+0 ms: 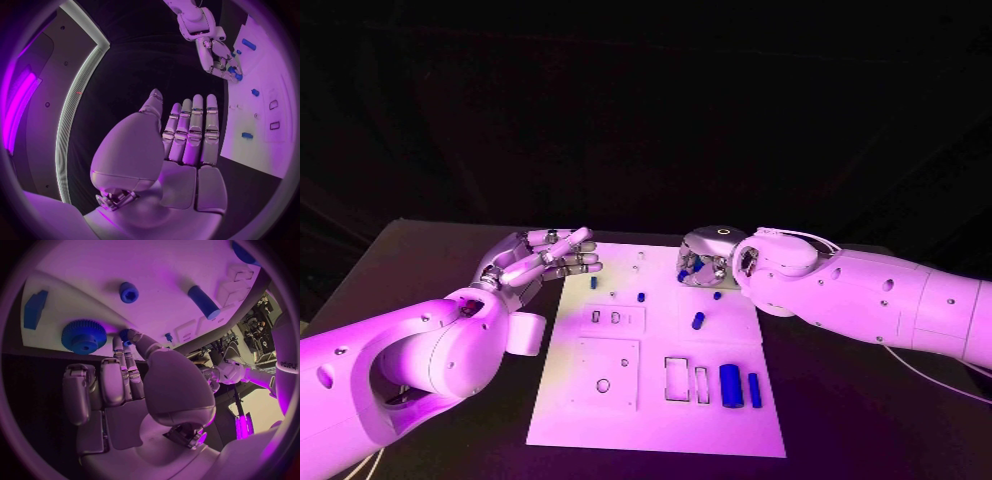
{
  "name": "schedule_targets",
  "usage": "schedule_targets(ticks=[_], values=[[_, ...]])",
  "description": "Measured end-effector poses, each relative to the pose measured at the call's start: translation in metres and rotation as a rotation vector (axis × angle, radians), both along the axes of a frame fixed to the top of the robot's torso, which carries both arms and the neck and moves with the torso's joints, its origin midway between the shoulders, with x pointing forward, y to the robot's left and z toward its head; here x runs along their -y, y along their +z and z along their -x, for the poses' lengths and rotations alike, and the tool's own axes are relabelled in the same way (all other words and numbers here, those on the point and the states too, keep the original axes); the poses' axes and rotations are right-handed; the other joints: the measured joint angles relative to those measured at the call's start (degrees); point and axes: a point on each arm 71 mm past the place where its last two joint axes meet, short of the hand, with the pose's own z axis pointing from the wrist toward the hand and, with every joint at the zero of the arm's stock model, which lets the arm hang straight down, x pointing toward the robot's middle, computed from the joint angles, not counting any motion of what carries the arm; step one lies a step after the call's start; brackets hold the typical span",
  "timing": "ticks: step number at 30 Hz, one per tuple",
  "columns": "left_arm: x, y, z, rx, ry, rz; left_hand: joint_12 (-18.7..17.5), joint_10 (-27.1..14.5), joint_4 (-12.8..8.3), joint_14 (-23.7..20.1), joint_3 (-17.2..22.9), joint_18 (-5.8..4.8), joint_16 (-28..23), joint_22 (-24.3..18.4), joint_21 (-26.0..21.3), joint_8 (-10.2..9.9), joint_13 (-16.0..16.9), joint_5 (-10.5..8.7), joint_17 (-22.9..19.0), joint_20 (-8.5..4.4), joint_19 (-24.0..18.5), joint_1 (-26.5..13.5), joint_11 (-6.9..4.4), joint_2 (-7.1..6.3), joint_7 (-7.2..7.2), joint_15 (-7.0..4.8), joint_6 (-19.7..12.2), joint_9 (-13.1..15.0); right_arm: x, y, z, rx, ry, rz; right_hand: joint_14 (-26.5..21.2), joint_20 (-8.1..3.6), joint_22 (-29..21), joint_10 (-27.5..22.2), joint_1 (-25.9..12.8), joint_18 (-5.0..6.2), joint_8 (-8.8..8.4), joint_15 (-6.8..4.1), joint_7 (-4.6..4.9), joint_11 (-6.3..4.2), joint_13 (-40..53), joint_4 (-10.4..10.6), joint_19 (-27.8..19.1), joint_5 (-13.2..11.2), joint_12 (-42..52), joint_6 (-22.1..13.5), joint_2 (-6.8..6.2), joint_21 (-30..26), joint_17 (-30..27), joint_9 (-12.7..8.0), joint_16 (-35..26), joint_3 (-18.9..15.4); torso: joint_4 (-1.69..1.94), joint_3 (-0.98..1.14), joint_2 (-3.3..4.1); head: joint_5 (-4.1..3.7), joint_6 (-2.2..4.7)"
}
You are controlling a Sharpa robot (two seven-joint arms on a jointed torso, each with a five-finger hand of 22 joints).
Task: Assemble the parts on the task board
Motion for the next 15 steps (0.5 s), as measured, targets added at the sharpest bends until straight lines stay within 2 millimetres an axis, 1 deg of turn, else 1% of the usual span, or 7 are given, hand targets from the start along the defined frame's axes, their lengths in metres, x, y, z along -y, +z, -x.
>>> schedule_targets(ticks=[3, 6, 10, 12, 15], values=[[0.0, 0.0, 0.0, 0.0, 0.0, 0.0, -0.04, 0.0, 0.0, 0.0, 0.0, 0.0, -0.01, 0.0, 0.0, 0.0, 0.0, 0.0, 0.0, 0.0, 0.0, 0.0, 0.0, 0.0, 0.0, 0.0, 0.0, 0.0, 0.0, 0.0, 0.001, 0.001, 0.0, -0.008, 0.0, 0.0, 0.0, 0.3, 0.0, 0.0, 0.0, 0.0, -0.08, -0.29, 0.24, 0.05, 0.0, -0.14, 0.27, 0.27, 0.0, 0.14, 0.04, 0.33, 0.0, 0.05, -0.01, -0.02, -0.01, 0.02, -0.05], [0.0, 0.0, 0.0, -0.001, 0.0, -0.001, -0.26, 0.0, 0.0, 0.0, 0.0, 0.0, -0.24, 0.0, 0.0, 0.0, 0.0, 0.0, 0.07, 0.0, 0.0, 0.0, 0.0, 0.0, 0.0, 0.0, 0.0, 0.0, 0.0, 0.001, 0.002, 0.005, 0.0, -0.021, 0.0, 0.0, -0.01, 0.3, 0.0, 0.0, 0.0, 0.0, -0.09, -0.29, 0.33, 0.23, 0.0, -0.15, 0.28, 0.27, 0.0, 0.43, 0.03, 0.37, 0.0, 0.23, -0.01, -0.02, -0.02, 0.02, -0.02], [0.0, 0.0, 0.0, -0.002, 0.001, -0.001, -0.26, 0.0, 0.0, 0.0, 0.0, 0.0, -0.24, 0.0, 0.0, 0.0, 0.0, 0.0, 0.07, 0.0, 0.0, 0.0, 0.0, 0.0, 0.0, 0.0, 0.0, 0.0, -0.001, 0.006, 0.003, 0.023, -0.001, -0.046, -0.14, -0.01, -0.01, 0.81, 0.0, 0.0, 0.22, -0.14, -0.31, -0.4, 0.32, 0.25, 0.01, -0.2, 0.28, 0.49, 0.0, 0.81, 0.03, 0.44, 0.0, 0.24, 0.0, -0.09, -0.08, 0.02, 0.27], [-0.001, 0.0, -0.001, -0.002, 0.002, -0.002, -0.26, 0.0, 0.0, 0.0, 0.0, 0.0, -0.24, 0.0, 0.0, 0.0, 0.0, 0.0, 0.07, 0.0, 0.0, 0.0, 0.0, 0.0, 0.0, 0.0, 0.0, 0.0, -0.002, 0.011, 0.002, 0.043, -0.004, -0.063, -0.04, -0.21, -0.01, 1.21, 0.0, 0.0, 0.22, -0.39, -0.31, -0.37, 0.32, 0.39, 0.21, 0.29, 0.26, 0.49, 0.0, 0.81, -0.02, 0.57, 0.18, 0.39, 0.01, -0.09, -0.08, 0.02, 0.46], [-0.001, 0.0, -0.001, -0.003, 0.003, -0.003, -0.26, 0.0, 0.0, 0.0, 0.0, -0.01, -0.24, 0.0, 0.0, -0.29, 0.0, 0.0, 0.06, 0.0, 0.0, 0.32, 0.0, 0.32, 0.0, 0.0, 0.0, 0.01, -0.007, 0.017, -0.001, 0.07, -0.007, -0.084, 0.0, -0.21, -0.01, 1.33, 0.0, 0.01, 0.23, -0.43, -0.3, -0.49, 0.35, 0.31, 0.21, 0.65, 0.23, 0.49, 0.0, 0.81, -0.02, 0.75, 0.27, 0.61, 0.04, -0.1, -0.07, 0.02, 0.71]])
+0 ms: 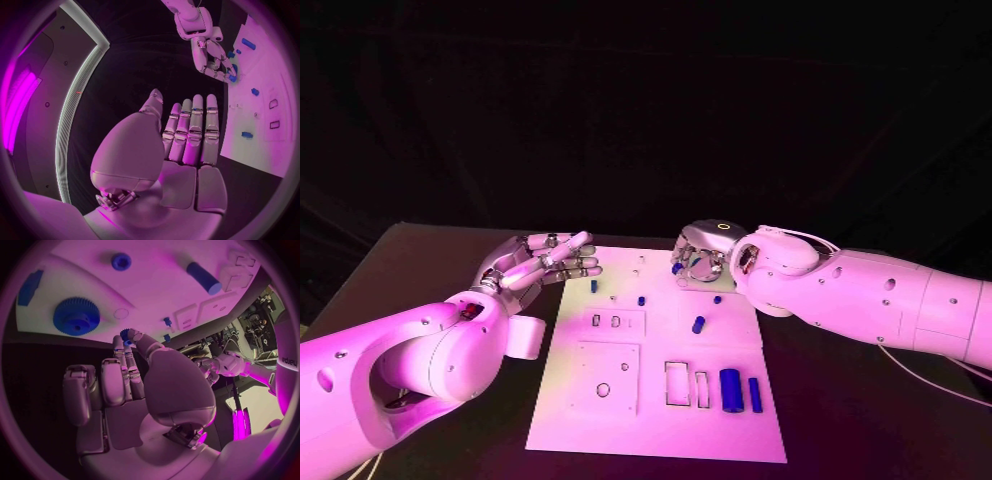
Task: Assemble the parts on the task board
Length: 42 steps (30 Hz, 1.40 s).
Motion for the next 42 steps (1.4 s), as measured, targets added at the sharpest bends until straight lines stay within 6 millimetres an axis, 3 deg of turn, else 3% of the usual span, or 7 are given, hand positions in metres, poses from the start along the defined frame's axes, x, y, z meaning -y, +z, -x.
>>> schedule_targets(ticks=[16, 42], values=[[0.001, -0.001, -0.002, -0.002, 0.0, -0.001, 0.0, 0.0, 0.0, 0.0, 0.0, 0.01, 0.0, 0.0, 0.0, 0.0, 0.0, 0.0, -0.01, 0.0, 0.0, -0.01, 0.0, -0.01, 0.0, 0.0, 0.0, 0.01, -0.037, 0.006, -0.023, 0.088, -0.016, -0.06, 0.0, 0.0, -0.01, 0.0, 0.29, -0.6, -0.01, 0.0, 0.01, 0.0, 0.21, 0.0, 0.0, 0.36, -0.22, -0.03, -0.31, 0.24, -0.01, -0.01, 0.0, 0.0, 0.37, -0.03, 0.15, -0.25, 0.46], [0.004, 0.0, -0.003, -0.003, -0.008, 0.0, -0.3, 0.0, -0.16, 0.0, -0.16, 0.01, 0.01, 0.0, 0.0, 0.0, -0.06, 0.0, 0.03, 0.01, 0.0, -0.01, 0.0, -0.01, 0.0, 0.0, 0.0, 0.0, -0.051, -0.007, -0.031, 0.085, -0.032, -0.064, -0.01, 0.0, 0.03, -0.11, 0.28, -0.52, -0.29, 0.01, 0.12, 0.11, 0.14, 0.16, -0.01, 0.2, -0.13, -0.15, -0.32, 0.23, -0.4, -0.03, 0.0, 0.14, 0.49, -0.1, 0.23, 0.31, 0.18]])
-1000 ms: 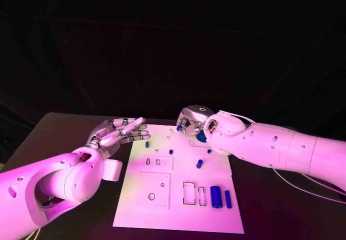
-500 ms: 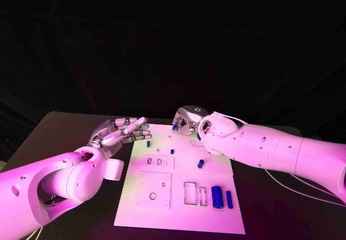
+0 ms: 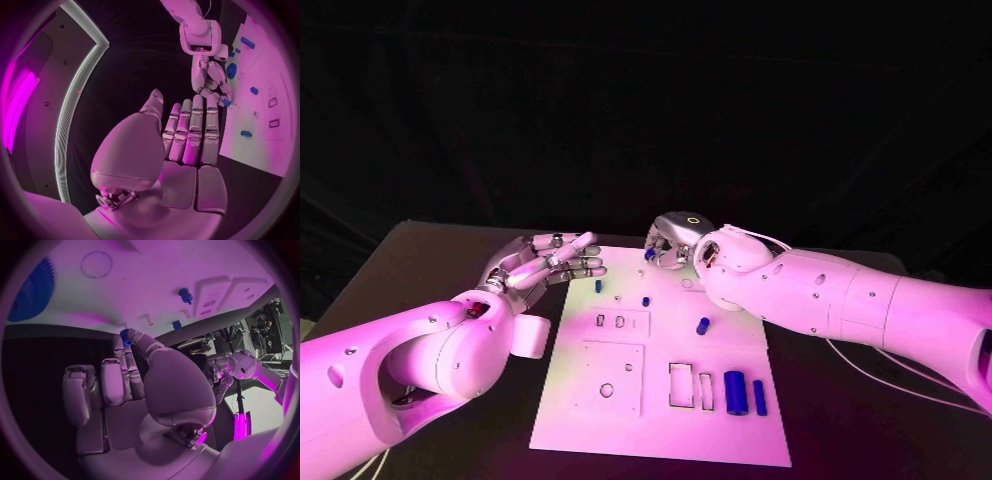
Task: Assemble the parts on the task board
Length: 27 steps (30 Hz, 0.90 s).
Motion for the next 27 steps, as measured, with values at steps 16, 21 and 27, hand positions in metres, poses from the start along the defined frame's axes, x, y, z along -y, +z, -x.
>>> schedule_targets(ticks=[16, 21, 27], values=[[0.0012, 0.0005, -0.0012, 0.001, -0.001, 0.0, 0.0, -0.21, -0.16, 0.0, 0.16, 0.0, -0.23, -0.06, 0.0, -0.22, 0.0, 0.0, 0.06, 0.0, 0.0, 0.0, 0.2, 0.0, 0.0, 0.0, 0.0, -0.03, -0.0049, -0.003, -0.0026, -0.022, -0.001, -0.001, 0.0, 0.0, -0.01, -0.43, -0.62, 0.02, -0.23, 0.0, 0.26, 0.43, 0.07, 0.39, 0.0, -0.01, -0.45, -0.45, -0.62, -0.26, -0.75, -0.03, 0.0, 0.4, 0.01, -0.08, 0.01, 0.23, -0.5], [0.0011, 0.0003, -0.0018, 0.0, -0.001, 0.0, -0.23, -0.21, -0.16, 0.0, 0.16, 0.0, -0.23, -0.12, 0.0, -0.22, -0.05, 0.0, 0.12, 0.0, 0.0, 0.22, 0.2, 0.22, 0.0, 0.0, 0.0, -0.03, -0.0044, -0.0032, -0.003, -0.029, -0.002, -0.002, 0.0, 0.0, -0.02, -0.69, -0.98, 0.03, -0.52, 0.0, 0.45, 0.69, 0.08, 0.55, 0.0, 0.0, -0.68, -0.64, -0.98, -0.57, -1.03, 0.02, 0.0, 0.56, -0.02, -0.08, 0.01, 0.25, -0.58], [0.0008, 0.0, -0.0021, -0.001, 0.0, -0.001, -0.23, -0.21, -0.16, 0.0, 0.16, 0.0, -0.54, -0.12, 0.0, -0.22, -0.05, 0.0, 0.12, 0.0, 0.0, 0.22, 0.2, 0.22, 0.0, 0.0, 0.0, -0.03, -0.0017, -0.0042, -0.0039, -0.033, -0.008, -0.002, 0.0, 1.24, -0.02, -7.37, -2.13, 0.46, -1.16, 1.67, 2.2, 2.29, -1.28, 1.24, -2.92, -1.52, -1.55, -8.48, -3.67, -4.24, -3.8, -1.47, -2.12, 0.49, -0.04, -0.08, 0.04, 0.23, -0.59]])
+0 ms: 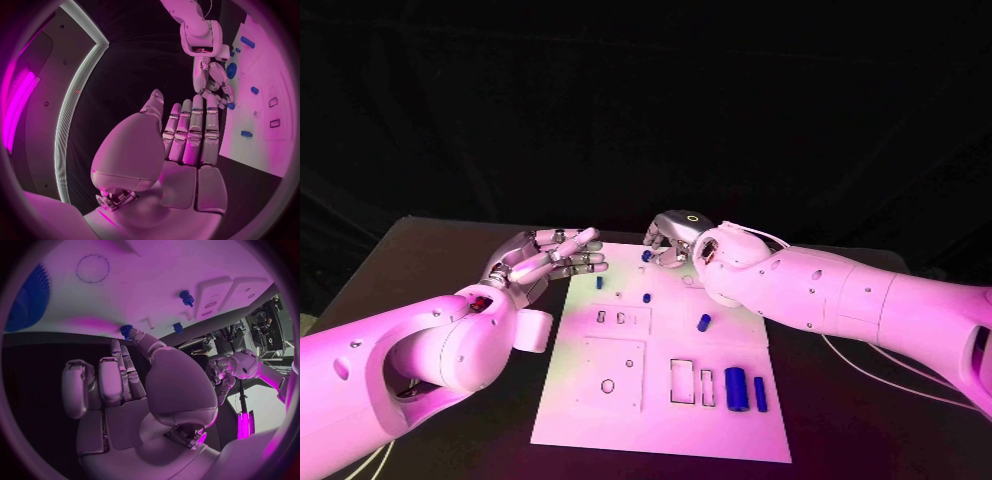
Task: Assemble the parts on the task board
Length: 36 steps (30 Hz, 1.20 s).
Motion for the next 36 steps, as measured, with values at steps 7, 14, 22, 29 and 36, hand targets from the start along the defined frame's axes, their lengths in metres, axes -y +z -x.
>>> schedule_targets(ticks=[7, 14, 22, 29, 36], values=[[-0.001, 0.0, 0.0, -0.001, 0.001, -0.001, 0.0, 0.0, -0.02, 0.0, -0.02, 0.0, 0.0, 0.0, 0.0, 0.0, 0.0, 0.0, 0.0, 0.0, 0.0, 0.0, 0.0, 0.0, 0.0, 0.0, 0.0, 0.0, 0.011, 0.0, 0.004, -0.003, -0.004, -0.003, 0.0, 0.51, -2.07, -4.4, 0.24, 0.56, 0.14, 0.0, -0.66, 0.27, -0.62, 1.11, -2.53, -0.9, 0.92, -4.87, -0.91, -2.87, -1.42, -0.49, -0.65, -2.78, 0.0, 0.0, 0.01, -0.08, 0.11], [-0.002, 0.0, -0.001, -0.001, 0.002, -0.002, -0.25, 0.0, -0.32, 0.0, -0.01, -0.01, 0.0, -0.07, 0.0, -0.28, 0.0, 0.0, 0.07, 0.0, 0.0, 0.0, 0.0, 0.0, 0.0, 0.0, 0.0, 0.0, 0.051, 0.011, 0.02, -0.002, -0.023, -0.03, 0.0, 0.04, 0.04, -0.12, 0.55, 0.55, 1.45, 0.0, -0.18, -0.24, 0.49, 2.07, 0.15, 0.61, 4.61, -0.83, -0.6, -0.83, 1.06, 0.48, 1.58, -4.14, -0.3, 0.0, -0.02, -0.25, 0.14], [-0.004, -0.001, -0.002, -0.002, 0.006, -0.003, -0.26, 0.0, -0.32, 0.0, -0.01, -0.01, 0.0, -0.06, 0.0, -0.28, 0.01, 0.0, 0.06, 0.0, 0.0, 0.0, 0.0, 0.0, 0.0, 0.0, 0.0, -0.04, 0.112, 0.023, 0.037, -0.041, -0.115, -0.106, -0.02, -0.86, 0.03, 10.76, -2.26, 0.55, 1.45, -1.7, -1.12, -2.49, 5.65, 5.05, 3.11, 1.46, 12.9, -0.69, -2.33, 2.47, 4.91, 0.59, 4.79, -8.56, -1.08, 0.11, -0.07, -0.48, 0.72], [-0.006, -0.001, -0.003, -0.002, 0.011, -0.006, -0.25, 0.0, -0.32, 0.0, -0.01, -0.01, 0.0, -0.06, 0.0, -0.28, 0.01, 0.0, 0.06, 0.0, 0.0, 0.0, 0.0, 0.0, 0.0, 0.0, 0.0, -0.04, 0.141, 0.02, 0.037, -0.107, -0.189, -0.14, -0.1, -1.77, 0.03, 1.73, 1.22, -0.09, 3.45, -1.78, -1.42, -2.74, 35.72, 9.79, 3.02, 3.31, 43.19, -3.1, -0.69, 3.45, 7.35, 1.61, 7.38, -20.12, -1.46, 0.31, -0.04, -0.66, 0.87], [-0.007, -0.002, -0.004, -0.003, 0.015, -0.007, -0.25, 0.0, -0.32, 0.0, -0.01, 0.0, 0.0, -0.06, 0.0, -0.28, 0.01, 0.0, 0.05, 0.0, 0.0, 0.0, 0.0, 0.0, 0.0, 0.0, 0.0, -0.04, 0.139, 0.014, 0.031, -0.152, -0.202, -0.143, -0.1, -1.76, 0.02, 4.82, 2.52, -0.08, 4.11, -1.78, -1.03, -2.41, 49.5, 11.47, 3.02, 3.79, 55.93, -4.14, -0.16, 4.19, 9.77, 1.89, 9.39, -22.4, -1.42, 0.35, 0.03, -0.65, 0.75]])
